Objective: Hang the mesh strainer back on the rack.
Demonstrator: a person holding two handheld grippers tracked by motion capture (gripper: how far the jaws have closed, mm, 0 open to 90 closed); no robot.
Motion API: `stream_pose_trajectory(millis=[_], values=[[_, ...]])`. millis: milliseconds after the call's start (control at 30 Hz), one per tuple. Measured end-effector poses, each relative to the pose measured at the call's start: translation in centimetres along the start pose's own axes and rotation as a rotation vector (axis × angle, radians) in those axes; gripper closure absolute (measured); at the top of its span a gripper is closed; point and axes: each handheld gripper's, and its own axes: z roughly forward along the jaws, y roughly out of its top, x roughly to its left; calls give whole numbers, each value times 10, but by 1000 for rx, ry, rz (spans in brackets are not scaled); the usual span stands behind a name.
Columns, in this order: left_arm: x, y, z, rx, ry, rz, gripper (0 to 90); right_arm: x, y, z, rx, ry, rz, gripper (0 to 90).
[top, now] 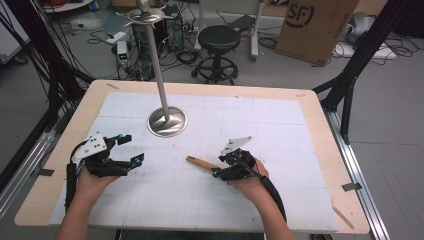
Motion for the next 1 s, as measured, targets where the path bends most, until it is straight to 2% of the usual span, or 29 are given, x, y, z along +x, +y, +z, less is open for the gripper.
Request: stream_pose_trajectory(millis=[167,233,300,433,667,767,1000], values=[[1,0,0,-3,2,-1,162,2,2,7,61,7,-3,574],[1,1,1,-2,0,0,161,3,2,11,94,15,13,617],[1,1,1,-4,0,2,161,2,2,14,117,19,4,652],[1,1,1,-4,0,3,162,0,2,15,117,19,28,659],[1,1,1,0,-1,2,161,-3,2,14,124,-34,69,661],[1,1,1,1,-1,2,162,-3,3,13,128,-29,69,629],[0,1,1,-1,-2,1,161,-2,6,11,166,-33,47,632]])
